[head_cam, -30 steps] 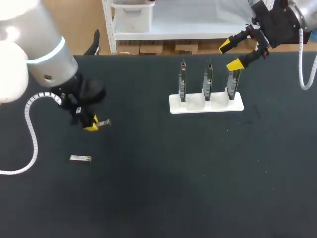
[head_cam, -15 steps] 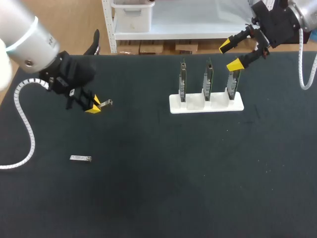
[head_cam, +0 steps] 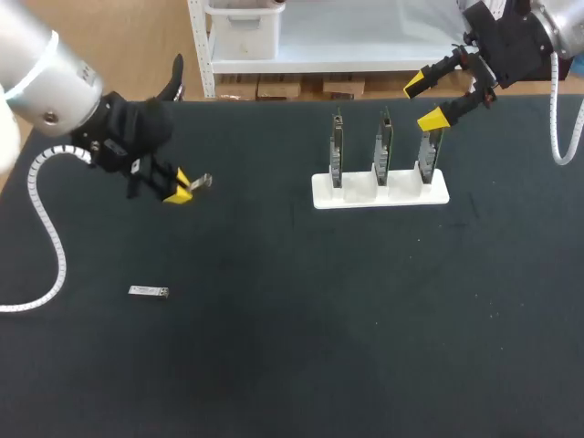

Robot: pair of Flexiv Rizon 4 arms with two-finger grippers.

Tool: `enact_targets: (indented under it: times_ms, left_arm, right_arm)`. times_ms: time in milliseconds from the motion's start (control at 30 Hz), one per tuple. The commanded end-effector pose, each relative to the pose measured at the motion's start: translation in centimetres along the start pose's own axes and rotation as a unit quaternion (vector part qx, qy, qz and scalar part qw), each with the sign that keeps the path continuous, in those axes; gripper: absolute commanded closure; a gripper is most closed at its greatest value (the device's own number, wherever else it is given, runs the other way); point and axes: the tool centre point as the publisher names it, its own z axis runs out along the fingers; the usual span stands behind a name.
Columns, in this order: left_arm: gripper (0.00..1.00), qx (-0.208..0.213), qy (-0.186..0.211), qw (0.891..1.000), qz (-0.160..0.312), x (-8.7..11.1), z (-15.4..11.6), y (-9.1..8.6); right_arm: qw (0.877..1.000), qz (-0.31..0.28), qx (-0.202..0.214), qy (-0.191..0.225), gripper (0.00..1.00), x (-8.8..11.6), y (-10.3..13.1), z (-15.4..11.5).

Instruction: Pick up the optical module with the left hand, and insert it into the network port with the right hand.

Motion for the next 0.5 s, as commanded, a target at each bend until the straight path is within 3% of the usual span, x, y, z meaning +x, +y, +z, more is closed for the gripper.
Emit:
enact_targets:
  times_ms: [33,267,500]
  left_arm:
    - [1.00,-0.035,-0.085,0.996,0.010,-1.5,0.4,1.0]
    - [1.00,-0.056,-0.156,0.983,0.073,-7.7,-0.3,4.8]
    - [1.00,-0.042,-0.239,0.964,0.107,-12.9,0.0,6.5]
  right_arm:
    - [1.000,0.000,0.001,0.000,0.00,0.0,0.1,0.0]
    - [1.000,0.000,0.001,0.000,0.00,0.0,0.1,0.0]
    - [1.000,0.000,0.001,0.000,0.00,0.0,0.1,0.0]
